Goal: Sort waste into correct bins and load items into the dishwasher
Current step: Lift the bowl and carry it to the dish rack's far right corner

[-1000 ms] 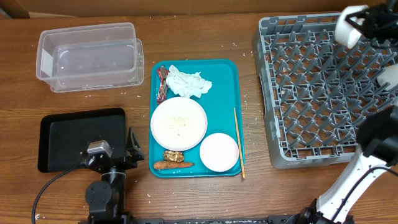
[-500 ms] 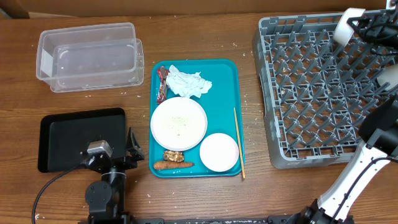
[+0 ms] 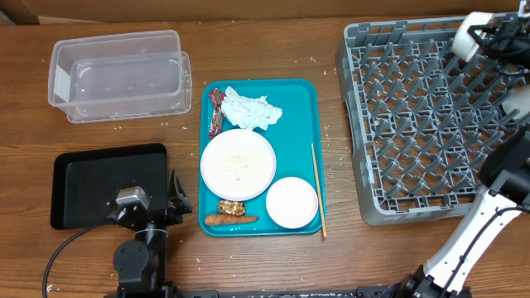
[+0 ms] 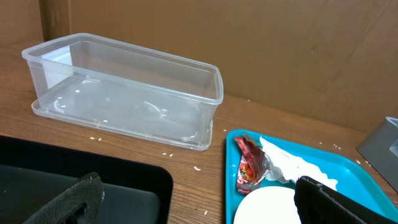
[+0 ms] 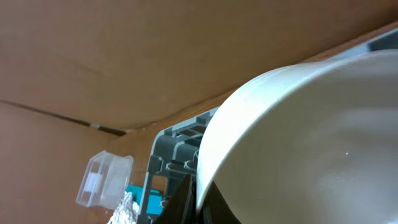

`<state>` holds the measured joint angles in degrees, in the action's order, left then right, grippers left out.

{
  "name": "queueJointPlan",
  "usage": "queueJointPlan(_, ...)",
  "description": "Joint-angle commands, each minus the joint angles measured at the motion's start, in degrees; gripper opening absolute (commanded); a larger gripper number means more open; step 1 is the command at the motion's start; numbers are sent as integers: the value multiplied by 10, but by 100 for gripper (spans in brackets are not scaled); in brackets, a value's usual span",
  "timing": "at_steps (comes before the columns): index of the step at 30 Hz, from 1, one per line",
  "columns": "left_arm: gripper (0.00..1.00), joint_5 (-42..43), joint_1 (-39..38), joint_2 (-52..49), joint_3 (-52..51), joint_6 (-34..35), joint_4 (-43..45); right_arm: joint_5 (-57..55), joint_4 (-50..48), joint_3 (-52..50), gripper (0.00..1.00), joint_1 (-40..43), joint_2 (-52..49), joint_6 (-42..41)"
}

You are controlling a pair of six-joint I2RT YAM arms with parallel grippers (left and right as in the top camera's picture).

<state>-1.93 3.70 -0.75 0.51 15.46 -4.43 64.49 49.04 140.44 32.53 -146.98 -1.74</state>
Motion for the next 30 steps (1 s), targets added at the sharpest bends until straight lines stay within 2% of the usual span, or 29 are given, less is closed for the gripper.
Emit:
queueJointPlan(1,100,5,-4,3,-2,4,2,-26,5,4,5,17,-16,-43)
queueJointPlan(7,100,5,-4,3,-2,4,2,-40,12,7,15,37,-10,-80)
queueJointPlan(9,100,5,-4,3,-2,4,2,-57,18,7,15,43,0,-90)
queueJointPlan(14,100,5,-4,3,-2,4,2,-190,79,7,16,49,51,-90)
queueJointPlan(15,100,5,-4,3,-2,4,2,-222,92,7,19,49,62,-90)
queueJointPlan(18,100,5,-4,3,-2,4,2,-306,129,7,39,49,94,-93)
queueJointPlan(23,100,5,-4,3,-2,4,2,-407,169,7,41,49,142,-121)
queueJointPlan(30,100,5,-4,3,-2,4,2,-411,202,7,44,43,213,-140)
